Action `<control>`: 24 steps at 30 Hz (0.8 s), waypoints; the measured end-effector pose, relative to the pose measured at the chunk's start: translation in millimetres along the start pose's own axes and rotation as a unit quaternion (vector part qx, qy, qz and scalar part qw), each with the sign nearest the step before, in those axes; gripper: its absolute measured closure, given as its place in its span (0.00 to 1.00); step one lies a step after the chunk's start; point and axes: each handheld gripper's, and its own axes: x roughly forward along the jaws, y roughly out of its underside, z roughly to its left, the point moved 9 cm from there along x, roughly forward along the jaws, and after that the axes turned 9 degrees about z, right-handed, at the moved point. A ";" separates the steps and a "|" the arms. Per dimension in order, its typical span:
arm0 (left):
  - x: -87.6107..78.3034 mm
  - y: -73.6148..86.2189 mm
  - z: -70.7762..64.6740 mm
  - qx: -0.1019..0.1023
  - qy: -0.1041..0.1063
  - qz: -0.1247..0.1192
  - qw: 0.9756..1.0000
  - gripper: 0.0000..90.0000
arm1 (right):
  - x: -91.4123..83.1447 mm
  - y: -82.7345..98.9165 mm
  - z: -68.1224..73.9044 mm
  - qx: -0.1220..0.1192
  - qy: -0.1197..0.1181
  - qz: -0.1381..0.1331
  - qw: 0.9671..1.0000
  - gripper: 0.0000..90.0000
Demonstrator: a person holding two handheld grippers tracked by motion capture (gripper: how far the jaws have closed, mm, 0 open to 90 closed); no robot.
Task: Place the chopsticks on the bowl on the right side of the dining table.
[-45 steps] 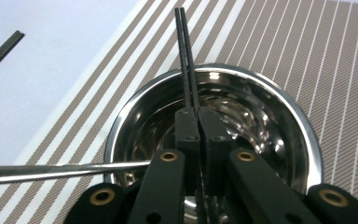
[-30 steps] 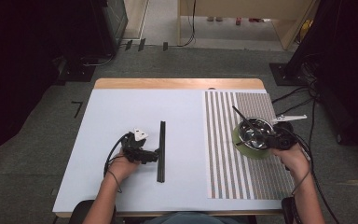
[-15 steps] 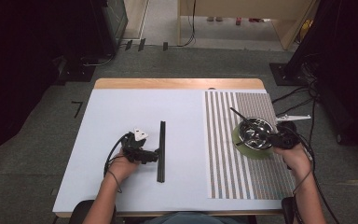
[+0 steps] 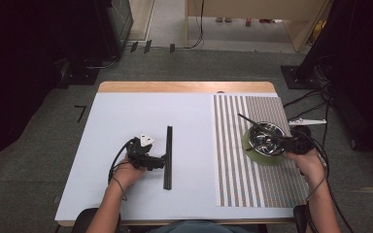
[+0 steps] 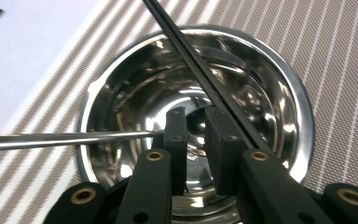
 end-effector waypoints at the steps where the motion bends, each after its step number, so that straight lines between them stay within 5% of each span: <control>1: 0.0 0.0 0.0 0.000 0.000 0.000 1.000 0.00 | -2.1 -2.1 1.8 -0.001 -0.004 -0.007 1.000 0.88; 7: 0.0 0.1 -0.1 -0.001 0.000 -0.001 1.000 0.00 | -12.8 -17.2 6.1 0.000 0.000 -0.047 0.999 0.87; 15: 0.0 0.1 -0.1 0.000 0.000 -0.002 1.000 0.00 | -7.3 -25.6 0.1 0.015 0.006 -0.051 0.999 0.86; 24: 0.0 0.1 -0.2 -0.001 0.000 -0.004 1.000 0.00 | -0.6 -38.9 0.1 0.005 0.017 -0.058 0.998 0.91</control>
